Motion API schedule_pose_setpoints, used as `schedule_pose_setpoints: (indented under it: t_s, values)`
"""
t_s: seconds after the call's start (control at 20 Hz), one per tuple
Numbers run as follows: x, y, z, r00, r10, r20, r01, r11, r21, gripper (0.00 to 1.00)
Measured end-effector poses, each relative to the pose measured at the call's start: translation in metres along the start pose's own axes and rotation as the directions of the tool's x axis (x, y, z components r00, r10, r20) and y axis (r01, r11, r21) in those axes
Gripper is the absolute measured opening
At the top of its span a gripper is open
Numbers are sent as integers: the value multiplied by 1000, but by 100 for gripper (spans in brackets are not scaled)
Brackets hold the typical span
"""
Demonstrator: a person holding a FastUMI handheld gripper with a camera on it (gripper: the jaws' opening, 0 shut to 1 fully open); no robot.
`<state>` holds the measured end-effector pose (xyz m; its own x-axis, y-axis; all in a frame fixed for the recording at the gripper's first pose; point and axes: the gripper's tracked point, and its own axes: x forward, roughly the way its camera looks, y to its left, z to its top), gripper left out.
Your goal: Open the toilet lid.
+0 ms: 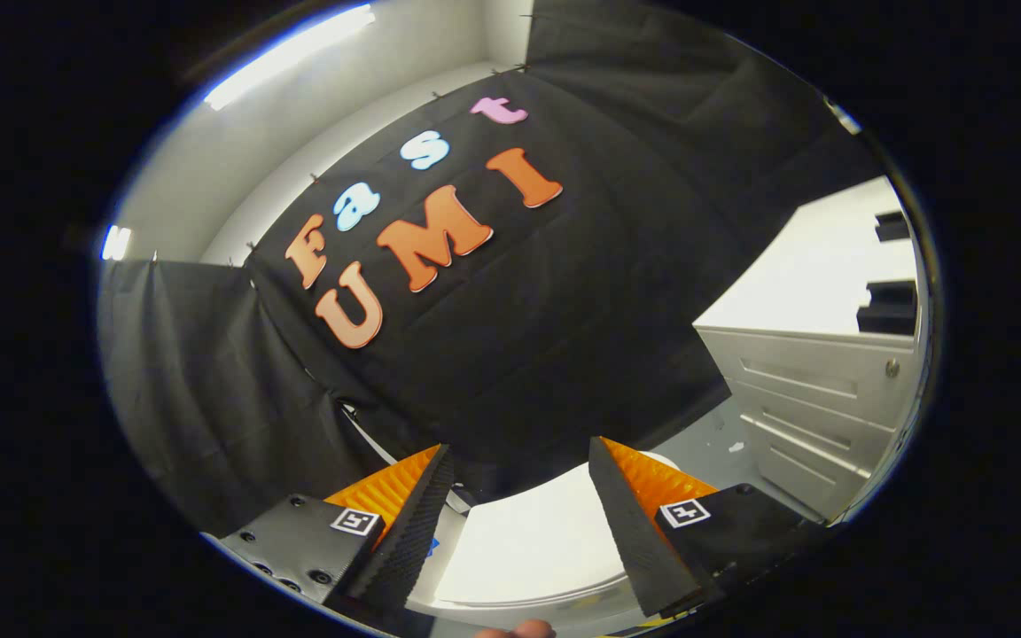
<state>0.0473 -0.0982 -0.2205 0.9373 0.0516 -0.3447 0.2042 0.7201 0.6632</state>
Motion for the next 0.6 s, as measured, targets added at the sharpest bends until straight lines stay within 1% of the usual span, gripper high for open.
schedule_pose_setpoints:
  t_s: [0.15, 0.3, 0.45, 0.55, 0.6]
  values:
    - [16, -60, -10, 998, -53, -27, 56, 985, 162, 98]
    - [17, -102, -30, 997, -46, -67, 63, 957, 282, 97]
    - [21, -153, -54, 990, -71, -123, 117, 902, 416, 97]
    - [21, -179, -64, 990, -74, -123, 126, 862, 492, 97]
    - [19, -188, -66, 989, -85, -125, 139, 834, 535, 97]
